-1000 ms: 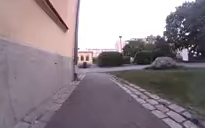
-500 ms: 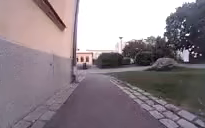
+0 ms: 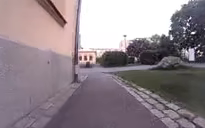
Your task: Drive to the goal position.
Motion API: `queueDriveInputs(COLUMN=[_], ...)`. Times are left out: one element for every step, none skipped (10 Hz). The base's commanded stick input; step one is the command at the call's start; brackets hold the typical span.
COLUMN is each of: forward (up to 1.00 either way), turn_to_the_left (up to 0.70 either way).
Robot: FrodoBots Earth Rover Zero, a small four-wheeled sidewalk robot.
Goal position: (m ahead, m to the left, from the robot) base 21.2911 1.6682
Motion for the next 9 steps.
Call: queueDriveInputs(forward=[0.5,0.5,0.5,0.5,0.5,0.5,0.5,0.5,0.5], turn_to_the_left=[0.0,0.0,0.0,0.0,0.0,0.0,0.0,0.0,0.0])
